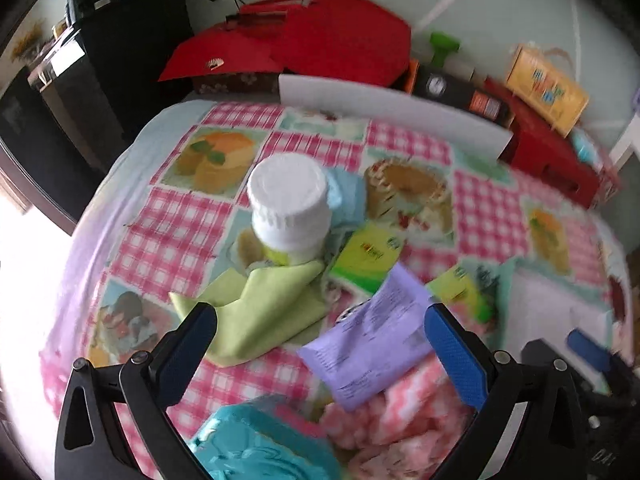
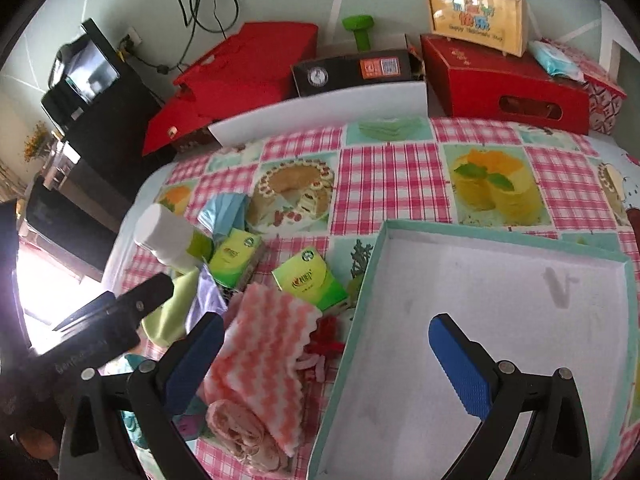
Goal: Organize soft objects
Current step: 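Move left gripper to the purple packet while right gripper approaches the pink zigzag towel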
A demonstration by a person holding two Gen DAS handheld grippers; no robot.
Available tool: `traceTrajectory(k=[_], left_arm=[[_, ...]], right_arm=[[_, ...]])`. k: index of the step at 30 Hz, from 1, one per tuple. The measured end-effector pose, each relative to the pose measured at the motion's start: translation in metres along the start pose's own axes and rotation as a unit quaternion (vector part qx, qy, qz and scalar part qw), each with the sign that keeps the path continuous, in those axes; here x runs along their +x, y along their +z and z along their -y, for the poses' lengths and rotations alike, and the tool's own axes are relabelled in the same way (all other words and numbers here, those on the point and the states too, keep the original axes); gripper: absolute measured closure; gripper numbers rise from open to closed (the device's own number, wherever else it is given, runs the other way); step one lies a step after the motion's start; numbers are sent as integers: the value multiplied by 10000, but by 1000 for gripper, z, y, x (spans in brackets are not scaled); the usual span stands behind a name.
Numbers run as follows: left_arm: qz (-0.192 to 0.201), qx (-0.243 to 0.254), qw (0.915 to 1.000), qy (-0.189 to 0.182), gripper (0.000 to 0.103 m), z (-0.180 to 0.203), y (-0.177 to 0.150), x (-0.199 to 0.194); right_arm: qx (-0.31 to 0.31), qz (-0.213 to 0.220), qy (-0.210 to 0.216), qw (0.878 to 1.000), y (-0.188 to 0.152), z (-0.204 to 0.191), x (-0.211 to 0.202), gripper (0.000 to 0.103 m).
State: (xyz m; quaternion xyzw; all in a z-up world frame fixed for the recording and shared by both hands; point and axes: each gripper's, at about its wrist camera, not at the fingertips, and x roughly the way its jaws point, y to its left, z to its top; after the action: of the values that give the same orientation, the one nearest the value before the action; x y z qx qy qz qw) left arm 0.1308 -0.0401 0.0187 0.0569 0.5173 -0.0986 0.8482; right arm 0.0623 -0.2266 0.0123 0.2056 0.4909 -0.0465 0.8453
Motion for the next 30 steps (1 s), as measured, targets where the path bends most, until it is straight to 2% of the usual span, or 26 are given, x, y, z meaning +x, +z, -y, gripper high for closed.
traceTrajectory(k=[3, 8, 10, 14, 20, 24, 29, 30], left_arm=[[1, 18, 10000, 83, 0, -6, -2, -1], [-115, 48, 9999, -26, 0, -9, -4, 0], [-142, 146, 9998, -31, 0, -5, -4, 3], [-283, 355, 9986, -277, 0, 5, -6, 8], [-400, 658, 9969, -136, 0, 20, -10, 17], [-490, 725, 9959, -231, 0, 25, -6, 25], [-600, 819, 9948, -112, 3, 29, -5, 35], [-613, 829, 9946, -134, 8, 29, -5, 36]], right_arm=[[-58, -71, -27, 10000, 1, 1, 5, 0], [4, -124, -124, 9998, -1, 7, 5, 0], [-6, -161, -136, 9998, -4, 8, 4, 0], [-69, -181, -137, 9997, -10, 9, 0, 0], [-45, -281, -192, 9994, -14, 12, 2, 0], [-117, -346, -167, 9992, -16, 11, 4, 0], [-154, -403, -163, 9989, -17, 9, 7, 0], [-159, -415, -167, 9989, -17, 9, 8, 0]])
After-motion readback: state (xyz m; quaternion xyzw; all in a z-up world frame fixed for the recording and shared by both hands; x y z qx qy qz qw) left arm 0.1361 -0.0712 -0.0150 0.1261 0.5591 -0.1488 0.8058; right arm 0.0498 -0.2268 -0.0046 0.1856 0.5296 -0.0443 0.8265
